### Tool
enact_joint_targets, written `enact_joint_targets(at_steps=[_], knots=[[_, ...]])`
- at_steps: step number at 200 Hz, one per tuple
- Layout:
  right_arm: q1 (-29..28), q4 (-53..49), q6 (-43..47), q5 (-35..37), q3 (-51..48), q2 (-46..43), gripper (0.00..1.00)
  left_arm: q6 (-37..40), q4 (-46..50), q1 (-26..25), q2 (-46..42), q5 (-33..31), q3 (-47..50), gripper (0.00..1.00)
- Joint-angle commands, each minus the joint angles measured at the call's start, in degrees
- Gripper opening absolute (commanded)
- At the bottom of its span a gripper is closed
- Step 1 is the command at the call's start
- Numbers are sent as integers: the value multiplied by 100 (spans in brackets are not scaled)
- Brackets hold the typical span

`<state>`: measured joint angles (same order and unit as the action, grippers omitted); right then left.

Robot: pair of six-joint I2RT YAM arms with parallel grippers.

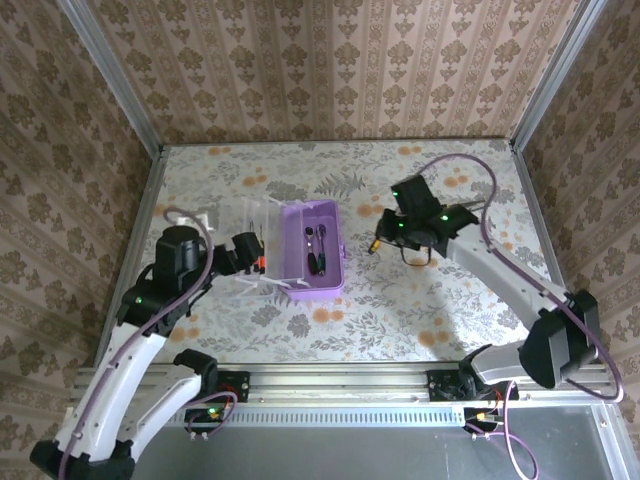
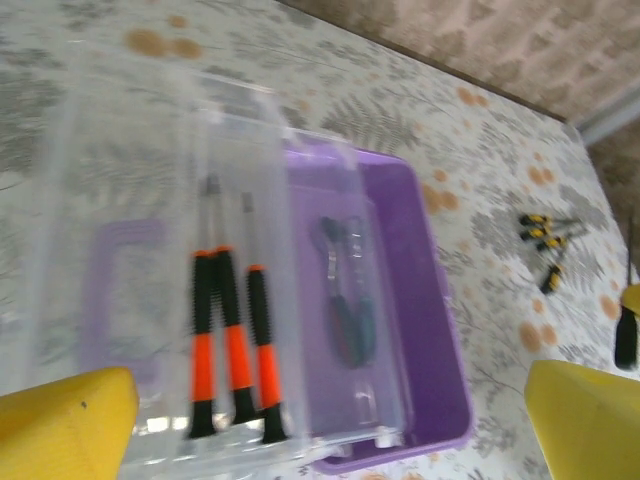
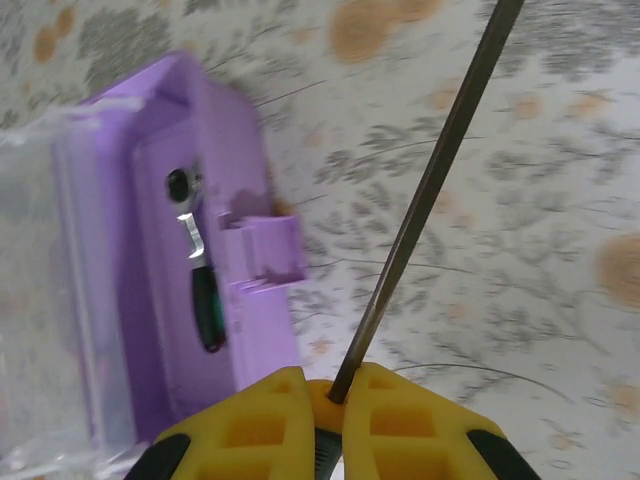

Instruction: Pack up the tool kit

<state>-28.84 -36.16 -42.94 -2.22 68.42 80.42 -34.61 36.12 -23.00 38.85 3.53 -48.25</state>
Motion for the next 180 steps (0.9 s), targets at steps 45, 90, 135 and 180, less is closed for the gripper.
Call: enact_joint_targets(at_steps=[45, 90, 135, 180], knots=[[-1352, 57, 124, -21, 2001, 1892, 11, -394, 1012, 355, -957, -448, 459, 100], [-1697, -1, 288, -475, 3193, 3181, 11, -420, 1044, 393, -1048, -419, 501, 100], [-1787, 262, 359, -969, 3598, 3836, 11, -328, 1064, 415, -997, -354, 465, 100], [-1800, 891, 207, -1495, 3482, 4105, 11, -292, 999, 455, -902, -294, 477, 100]])
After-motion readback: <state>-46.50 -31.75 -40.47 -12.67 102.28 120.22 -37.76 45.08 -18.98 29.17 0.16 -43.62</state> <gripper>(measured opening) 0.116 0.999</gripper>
